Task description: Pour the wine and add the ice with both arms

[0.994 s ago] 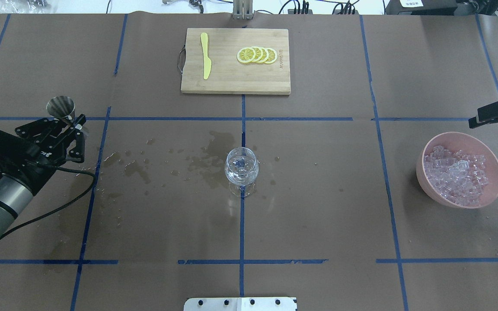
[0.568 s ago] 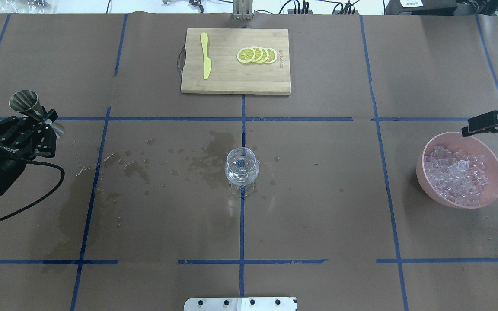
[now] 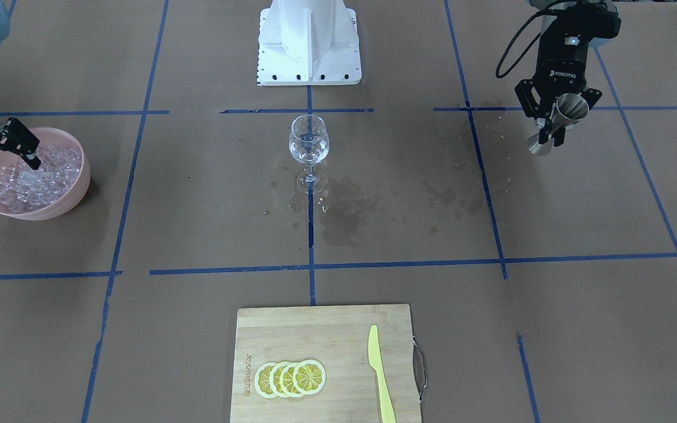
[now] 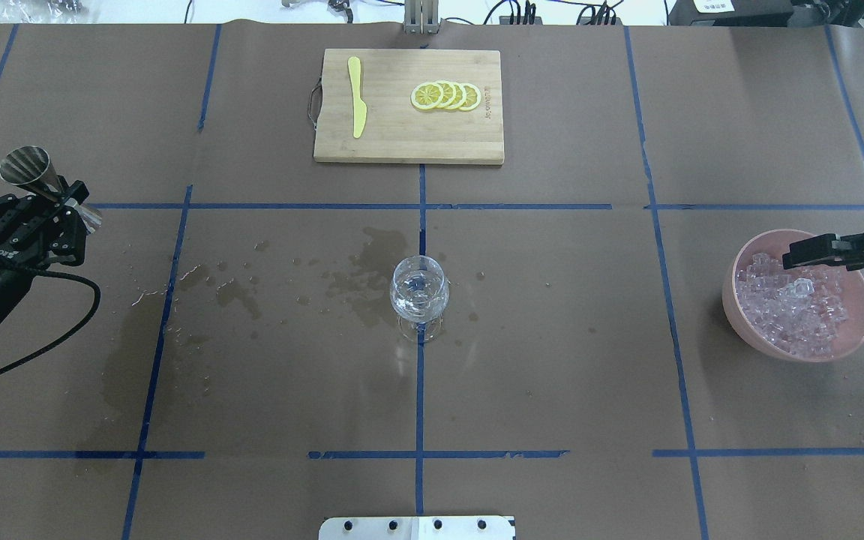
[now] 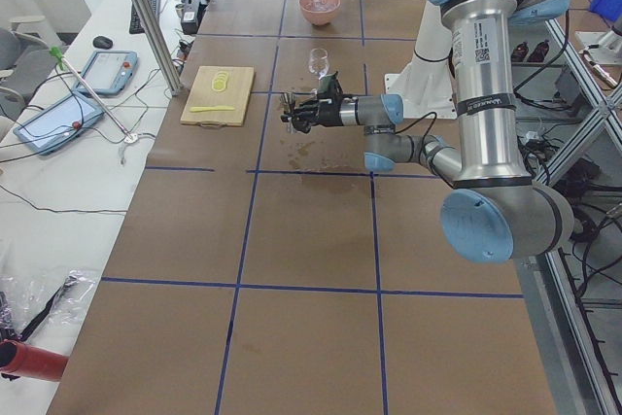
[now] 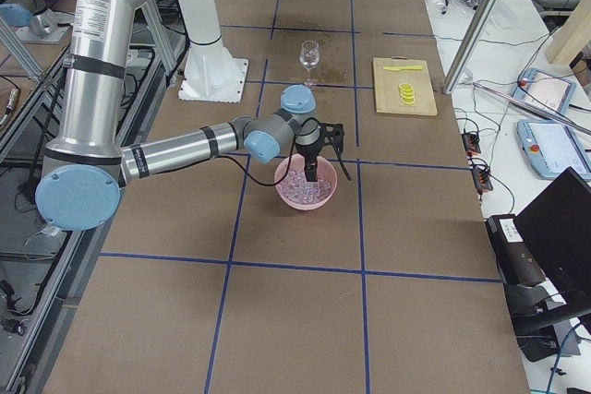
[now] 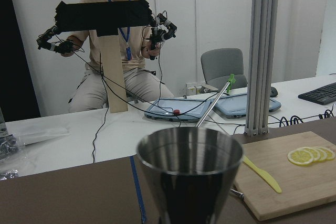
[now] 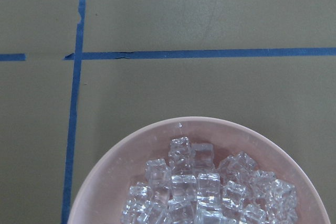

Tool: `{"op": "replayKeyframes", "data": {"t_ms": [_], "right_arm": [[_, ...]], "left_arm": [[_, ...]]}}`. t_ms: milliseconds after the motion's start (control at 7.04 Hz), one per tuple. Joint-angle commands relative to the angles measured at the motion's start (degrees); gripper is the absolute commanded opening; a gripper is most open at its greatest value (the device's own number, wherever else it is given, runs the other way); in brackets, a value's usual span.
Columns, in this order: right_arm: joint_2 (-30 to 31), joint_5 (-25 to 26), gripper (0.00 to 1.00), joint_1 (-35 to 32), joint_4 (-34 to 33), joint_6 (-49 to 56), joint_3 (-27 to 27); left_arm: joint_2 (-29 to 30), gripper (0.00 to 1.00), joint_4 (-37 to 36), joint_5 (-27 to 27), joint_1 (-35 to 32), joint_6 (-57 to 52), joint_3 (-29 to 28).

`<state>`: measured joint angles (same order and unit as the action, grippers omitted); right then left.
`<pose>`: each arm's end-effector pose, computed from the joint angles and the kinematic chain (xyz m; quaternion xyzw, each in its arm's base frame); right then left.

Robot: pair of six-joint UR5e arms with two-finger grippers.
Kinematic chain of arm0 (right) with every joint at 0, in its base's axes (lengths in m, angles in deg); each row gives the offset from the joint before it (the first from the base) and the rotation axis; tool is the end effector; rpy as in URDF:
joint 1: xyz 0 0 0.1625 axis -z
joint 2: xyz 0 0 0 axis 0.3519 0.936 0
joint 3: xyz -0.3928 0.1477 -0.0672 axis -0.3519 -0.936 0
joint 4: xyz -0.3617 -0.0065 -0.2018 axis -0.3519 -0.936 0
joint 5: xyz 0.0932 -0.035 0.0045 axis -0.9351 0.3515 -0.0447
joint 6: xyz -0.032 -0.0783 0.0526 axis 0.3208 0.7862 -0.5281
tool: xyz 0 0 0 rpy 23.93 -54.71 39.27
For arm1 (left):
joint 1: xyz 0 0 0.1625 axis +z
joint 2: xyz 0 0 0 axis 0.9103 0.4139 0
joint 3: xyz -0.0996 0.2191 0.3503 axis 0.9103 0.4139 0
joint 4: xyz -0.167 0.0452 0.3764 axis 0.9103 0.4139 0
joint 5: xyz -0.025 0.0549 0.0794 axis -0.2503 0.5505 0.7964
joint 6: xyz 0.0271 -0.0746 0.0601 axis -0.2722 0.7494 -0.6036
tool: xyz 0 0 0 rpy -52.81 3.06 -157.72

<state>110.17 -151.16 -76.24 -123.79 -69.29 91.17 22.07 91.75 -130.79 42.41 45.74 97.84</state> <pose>-0.1752 -0.4062 0.5013 0.0836 -0.3971 0.0407 0.9130 0.2588 -0.3330 0.3929 0.5861 0.3503 -0.1240 0.7200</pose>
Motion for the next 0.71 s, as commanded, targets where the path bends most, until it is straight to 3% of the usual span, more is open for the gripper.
{"op": "replayKeyframes", "data": {"t_ms": [0, 568], "right_arm": [[1.23, 1.73, 1.00, 2.72, 3.99, -2.72, -1.76], [1.49, 3.23, 0.97, 4.23, 5.68, -4.16, -4.14]], "left_arm": [[-0.84, 0.00, -0.03, 0.07, -0.76, 0.03, 0.01], [-0.75, 0.00, -0.11, -0.02, -1.21, 0.03, 0.01]]}}
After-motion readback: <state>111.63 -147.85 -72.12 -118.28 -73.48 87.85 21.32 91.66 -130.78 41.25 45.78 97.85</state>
